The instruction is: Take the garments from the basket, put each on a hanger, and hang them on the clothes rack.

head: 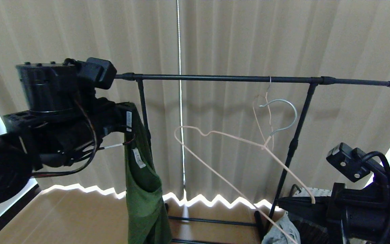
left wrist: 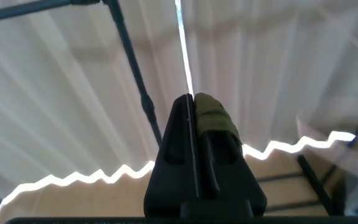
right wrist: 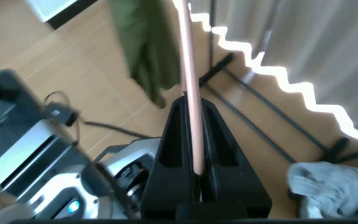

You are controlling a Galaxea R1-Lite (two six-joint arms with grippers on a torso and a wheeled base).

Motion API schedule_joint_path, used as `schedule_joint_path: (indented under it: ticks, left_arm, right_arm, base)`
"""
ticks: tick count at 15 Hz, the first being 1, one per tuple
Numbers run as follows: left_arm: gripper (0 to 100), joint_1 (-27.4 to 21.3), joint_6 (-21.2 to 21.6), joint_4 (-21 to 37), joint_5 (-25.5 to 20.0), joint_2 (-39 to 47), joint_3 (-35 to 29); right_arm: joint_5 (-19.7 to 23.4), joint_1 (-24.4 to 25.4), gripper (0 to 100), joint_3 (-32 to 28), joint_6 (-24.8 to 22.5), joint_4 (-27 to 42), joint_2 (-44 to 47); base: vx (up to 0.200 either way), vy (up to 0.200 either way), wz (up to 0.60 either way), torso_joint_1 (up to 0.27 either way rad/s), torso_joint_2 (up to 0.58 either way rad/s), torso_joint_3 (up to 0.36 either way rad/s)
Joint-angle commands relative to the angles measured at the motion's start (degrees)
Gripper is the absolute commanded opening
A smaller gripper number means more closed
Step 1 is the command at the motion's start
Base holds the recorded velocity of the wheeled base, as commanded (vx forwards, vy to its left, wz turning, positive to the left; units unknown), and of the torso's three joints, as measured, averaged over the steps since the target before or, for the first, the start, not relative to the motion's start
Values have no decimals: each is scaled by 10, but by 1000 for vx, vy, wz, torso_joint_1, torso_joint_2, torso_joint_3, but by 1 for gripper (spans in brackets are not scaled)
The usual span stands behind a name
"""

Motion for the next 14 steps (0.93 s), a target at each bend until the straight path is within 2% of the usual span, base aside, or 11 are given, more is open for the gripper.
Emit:
schedule_joint_path:
  ticks: [1,5,11,14]
  left_arm:
    - [0,-3,-10,-1,19,69,-42]
    - [0,-10,-21,-1,19,75,-51]
    - [0,-31,-23,0,20,62,-46]
    - [0,-30,-23,2,21,57,-45]
  right_arm:
    - [0,22,0,1,1,-1,1]
    - [1,78,0,-5,1,-1,5]
    - [-1,81,0,-52,20,-4,50]
    - [-21,79,0,-58,43,-67,98]
  base:
    - [0,0,0,0,0,0]
    - [0,0,0,0,0,0]
    - [0,0,0,0,0,0]
    - [0,0,0,0,0,0]
